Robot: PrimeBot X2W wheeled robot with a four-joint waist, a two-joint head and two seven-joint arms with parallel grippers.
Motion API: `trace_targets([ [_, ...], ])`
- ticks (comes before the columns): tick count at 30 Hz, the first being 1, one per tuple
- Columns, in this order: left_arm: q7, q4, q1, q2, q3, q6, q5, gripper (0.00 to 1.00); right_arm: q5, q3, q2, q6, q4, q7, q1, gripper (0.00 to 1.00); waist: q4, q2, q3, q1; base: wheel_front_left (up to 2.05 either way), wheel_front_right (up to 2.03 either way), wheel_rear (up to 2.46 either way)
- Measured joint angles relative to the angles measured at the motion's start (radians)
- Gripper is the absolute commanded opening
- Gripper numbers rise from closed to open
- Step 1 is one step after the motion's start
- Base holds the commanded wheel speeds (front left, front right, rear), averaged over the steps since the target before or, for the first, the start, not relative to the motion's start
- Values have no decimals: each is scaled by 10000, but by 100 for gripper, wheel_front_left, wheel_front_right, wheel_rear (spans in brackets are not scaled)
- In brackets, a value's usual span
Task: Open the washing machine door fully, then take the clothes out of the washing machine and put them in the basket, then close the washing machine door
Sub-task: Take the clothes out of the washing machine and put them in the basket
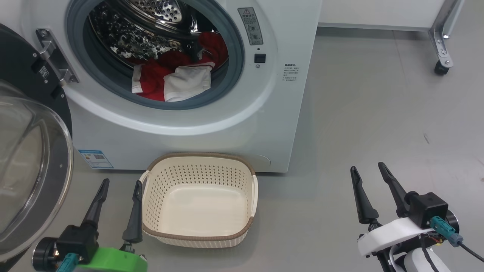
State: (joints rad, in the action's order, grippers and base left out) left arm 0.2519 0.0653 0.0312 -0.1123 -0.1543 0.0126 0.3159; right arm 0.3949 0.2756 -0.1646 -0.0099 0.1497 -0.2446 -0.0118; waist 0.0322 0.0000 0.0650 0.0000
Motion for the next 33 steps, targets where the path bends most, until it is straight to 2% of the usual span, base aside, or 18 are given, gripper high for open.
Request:
trace_targets([
  [14,0,44,3,67,-88,29,0,100,-19,-25,42,84,48,0,-1,100,-2,0,-68,0,62,-62,0],
  [33,2,234,152,94,-151,192,-2,100,-102,-15,75,176,125,0,-1,100,-48,0,-105,0,7,-7,0],
])
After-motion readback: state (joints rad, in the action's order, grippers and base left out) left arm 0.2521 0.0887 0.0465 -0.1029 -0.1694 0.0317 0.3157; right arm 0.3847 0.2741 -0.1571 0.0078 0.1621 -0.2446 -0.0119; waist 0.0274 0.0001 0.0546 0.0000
